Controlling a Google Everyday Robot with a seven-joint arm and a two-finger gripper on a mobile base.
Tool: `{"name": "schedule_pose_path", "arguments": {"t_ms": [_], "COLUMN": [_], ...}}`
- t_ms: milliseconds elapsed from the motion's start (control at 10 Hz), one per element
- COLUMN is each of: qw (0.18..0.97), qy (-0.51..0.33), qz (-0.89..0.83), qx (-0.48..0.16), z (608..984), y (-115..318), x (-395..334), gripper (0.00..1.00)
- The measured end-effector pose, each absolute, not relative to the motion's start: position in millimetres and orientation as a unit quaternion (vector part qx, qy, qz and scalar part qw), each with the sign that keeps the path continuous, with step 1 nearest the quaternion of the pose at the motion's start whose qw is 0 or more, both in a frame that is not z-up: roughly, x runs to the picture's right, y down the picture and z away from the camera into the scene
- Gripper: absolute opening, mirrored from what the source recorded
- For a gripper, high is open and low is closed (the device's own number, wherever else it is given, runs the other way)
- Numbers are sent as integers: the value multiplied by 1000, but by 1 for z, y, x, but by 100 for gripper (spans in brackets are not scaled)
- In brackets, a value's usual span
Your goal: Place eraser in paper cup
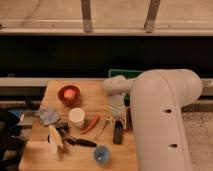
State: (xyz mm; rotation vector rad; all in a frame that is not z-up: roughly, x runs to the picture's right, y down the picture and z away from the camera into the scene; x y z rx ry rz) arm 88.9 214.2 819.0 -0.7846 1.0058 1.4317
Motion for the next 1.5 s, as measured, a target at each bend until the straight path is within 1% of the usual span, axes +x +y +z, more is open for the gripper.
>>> {"name": "schedule_pose_path", "arguments": {"t_ms": [100,400,700,1000,1100,1300,1500], "qw": [576,581,586,605,616,641,672], "qy": [420,382,334,249,211,155,115], "qz": [617,643,678,720,731,733,716], "qx": [-334,-322,-292,-233,-205,-168,-148], "z": [817,797,773,738,721,693,682], "y": [210,191,166,123,103,66,36], "x": [88,89,94,96,93,78,46], "gripper": [5,5,5,5,5,5,5]}}
